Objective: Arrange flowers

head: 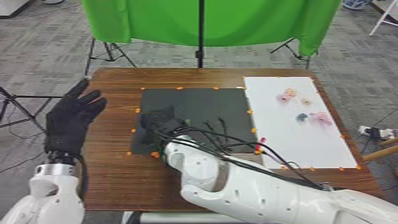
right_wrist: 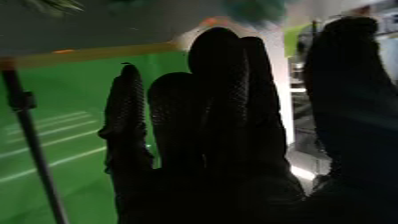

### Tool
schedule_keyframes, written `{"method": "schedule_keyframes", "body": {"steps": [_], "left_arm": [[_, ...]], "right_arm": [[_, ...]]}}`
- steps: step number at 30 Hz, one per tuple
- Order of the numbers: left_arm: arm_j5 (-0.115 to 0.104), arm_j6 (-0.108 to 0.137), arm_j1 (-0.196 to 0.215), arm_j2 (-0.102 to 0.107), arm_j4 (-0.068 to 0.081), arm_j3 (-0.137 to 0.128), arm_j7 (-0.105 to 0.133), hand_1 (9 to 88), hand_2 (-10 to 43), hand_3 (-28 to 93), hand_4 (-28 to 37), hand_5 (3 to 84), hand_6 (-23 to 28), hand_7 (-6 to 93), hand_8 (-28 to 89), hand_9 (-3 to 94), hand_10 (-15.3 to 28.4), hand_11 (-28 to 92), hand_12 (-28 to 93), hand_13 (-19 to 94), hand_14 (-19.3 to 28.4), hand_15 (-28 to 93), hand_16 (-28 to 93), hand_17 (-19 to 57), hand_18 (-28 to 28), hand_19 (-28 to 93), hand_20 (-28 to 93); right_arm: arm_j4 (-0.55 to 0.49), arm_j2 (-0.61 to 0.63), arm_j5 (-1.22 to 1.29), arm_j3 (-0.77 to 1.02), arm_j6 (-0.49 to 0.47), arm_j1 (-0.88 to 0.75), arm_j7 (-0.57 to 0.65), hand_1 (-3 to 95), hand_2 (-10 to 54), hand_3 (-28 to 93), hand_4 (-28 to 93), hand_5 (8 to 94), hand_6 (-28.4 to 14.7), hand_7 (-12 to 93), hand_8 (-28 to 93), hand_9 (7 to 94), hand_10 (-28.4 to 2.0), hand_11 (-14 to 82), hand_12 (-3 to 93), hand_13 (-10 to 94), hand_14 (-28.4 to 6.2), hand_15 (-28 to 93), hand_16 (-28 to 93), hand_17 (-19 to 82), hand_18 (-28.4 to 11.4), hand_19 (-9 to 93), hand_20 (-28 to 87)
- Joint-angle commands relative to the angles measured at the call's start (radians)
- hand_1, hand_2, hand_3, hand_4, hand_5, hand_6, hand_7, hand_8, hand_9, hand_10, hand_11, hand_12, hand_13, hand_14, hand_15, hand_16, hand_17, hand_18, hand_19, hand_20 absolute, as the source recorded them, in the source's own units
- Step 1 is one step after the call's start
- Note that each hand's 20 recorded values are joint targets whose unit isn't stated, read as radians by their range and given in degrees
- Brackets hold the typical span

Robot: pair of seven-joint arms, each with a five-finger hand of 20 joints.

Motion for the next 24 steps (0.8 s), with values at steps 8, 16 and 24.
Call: {"method": "schedule_keyframes", "body": {"steps": [8,16,24], "left_arm": [[-0.082,0.046,0.157,-0.025,-0.005,-0.051,0.085,20.8,6.8,81,-28.1,36.6,8.6,7.5,-7,33.9,20.2,25,11,21,27.8,58,-11,-7.8,28.4,58,0],[-0.075,0.035,0.179,-0.043,-0.005,-0.029,0.090,19.8,7.1,81,-28.2,36.8,8.6,7.6,-7,34.1,20.2,24,11,22,27.7,58,-11,-7.8,28.4,58,1],[-0.025,0.032,0.170,-0.075,0.006,-0.032,0.049,19.6,7.3,80,-28.3,36.8,8.5,7.5,-8,34.1,20.2,24,11,22,27.7,58,-11,-7.8,28.4,58,1]], "right_arm": [[-0.210,0.209,0.119,0.248,0.090,-0.053,0.090,32.7,-9.5,63,-28,56.4,1.1,13,-12,72.0,-12.9,54.9,22.5,63,-11.6,80,24,16,-26.3,74,40],[-0.365,0.491,0.130,0.545,0.202,-0.291,0.199,32.2,-9.5,66,-28,57.0,0.8,14,-12,70.7,-14.0,51.3,20.6,61,-12.2,79,21,15,-26.3,73,40],[-0.278,0.614,0.115,0.720,0.240,-0.434,0.324,31.8,-9.5,71,-28,57.4,0.9,14,-13,69.9,-14.1,45.9,18.7,59,-12.1,77,19,14,-26.1,72,39]]}}
